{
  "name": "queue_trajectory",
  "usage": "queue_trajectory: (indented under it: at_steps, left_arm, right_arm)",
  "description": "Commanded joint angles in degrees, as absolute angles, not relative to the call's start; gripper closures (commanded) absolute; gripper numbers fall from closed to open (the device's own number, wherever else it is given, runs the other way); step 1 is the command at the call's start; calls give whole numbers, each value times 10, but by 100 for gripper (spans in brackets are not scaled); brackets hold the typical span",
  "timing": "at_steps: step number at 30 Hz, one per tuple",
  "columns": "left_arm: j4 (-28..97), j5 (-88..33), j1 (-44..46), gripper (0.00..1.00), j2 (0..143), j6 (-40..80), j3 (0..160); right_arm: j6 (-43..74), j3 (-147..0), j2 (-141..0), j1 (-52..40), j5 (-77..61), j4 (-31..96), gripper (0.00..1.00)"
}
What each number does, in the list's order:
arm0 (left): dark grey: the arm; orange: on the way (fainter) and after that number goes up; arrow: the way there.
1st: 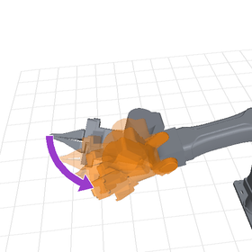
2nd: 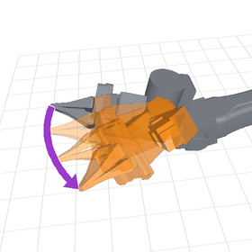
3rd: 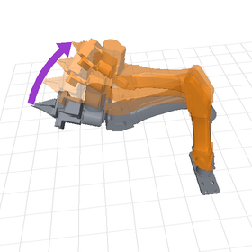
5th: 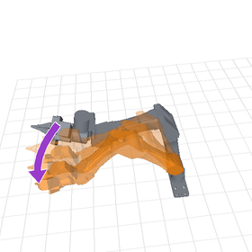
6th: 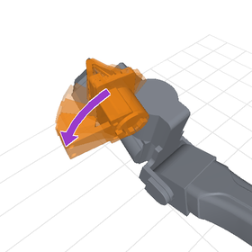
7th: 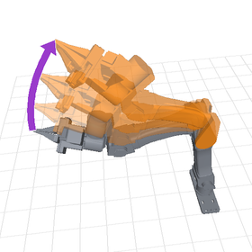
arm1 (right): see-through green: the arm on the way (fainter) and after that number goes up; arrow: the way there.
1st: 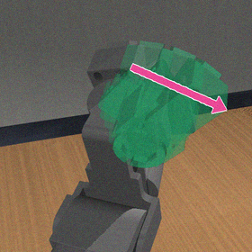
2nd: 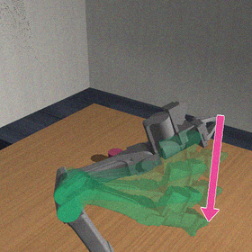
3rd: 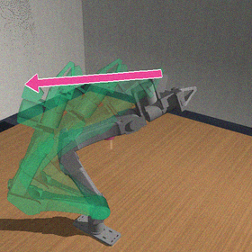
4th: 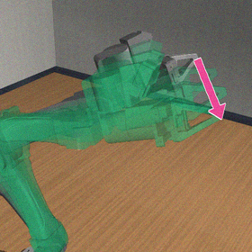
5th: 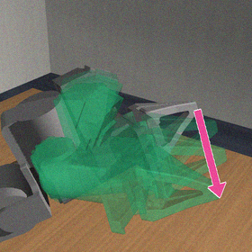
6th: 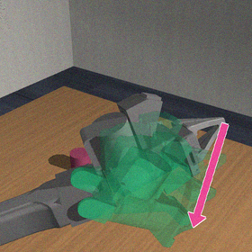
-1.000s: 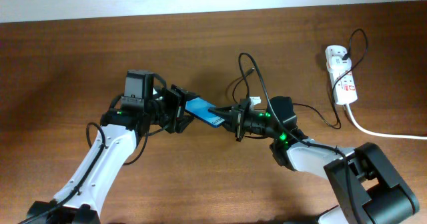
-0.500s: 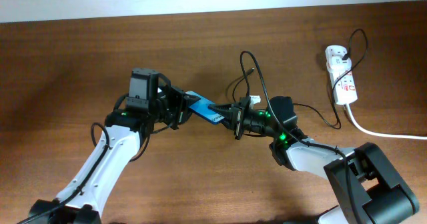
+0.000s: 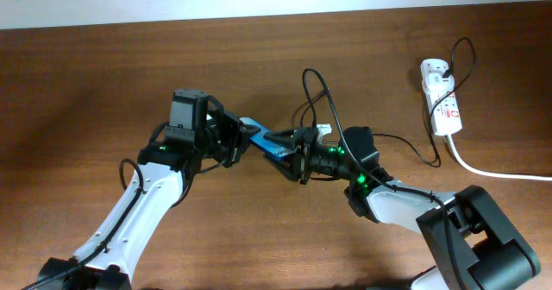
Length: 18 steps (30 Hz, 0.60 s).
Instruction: Plug charger to phone and switch on socket
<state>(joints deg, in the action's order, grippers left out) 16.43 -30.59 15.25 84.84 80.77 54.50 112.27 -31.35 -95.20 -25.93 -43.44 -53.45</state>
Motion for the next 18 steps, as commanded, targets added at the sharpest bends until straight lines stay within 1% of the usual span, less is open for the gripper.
queue_trajectory:
  at_steps: [1, 2, 3, 6, 9, 13, 15, 18]
  left_arm:
    - [163, -331, 106, 100, 835, 740, 548]
    - [163, -349, 89, 100, 835, 718, 548]
    - [164, -373, 69, 100, 835, 691, 548]
    - [198, -430, 15, 100, 835, 629, 548]
    - [203, -499, 4, 100, 835, 578, 548]
    - [202, -556, 5, 100, 835, 542, 548]
    - [199, -548, 5, 100, 837, 536, 548]
    - [161, -543, 5, 100, 856, 531, 548]
  right_arm:
    - [928, -318, -949, -261, -407, -503, 12]
    - [866, -318, -949, -261, -381, -483, 6]
    - [812, -318, -949, -261, -357, -467, 2]
    - [708, -318, -949, -244, -320, -449, 1]
    - [637, -319, -949, -197, -305, -442, 2]
    - [616, -322, -949, -128, -302, -383, 1]
    - [597, -341, -949, -102, -304, -321, 2]
    - [546, -406, -949, -86, -286, -150, 2]
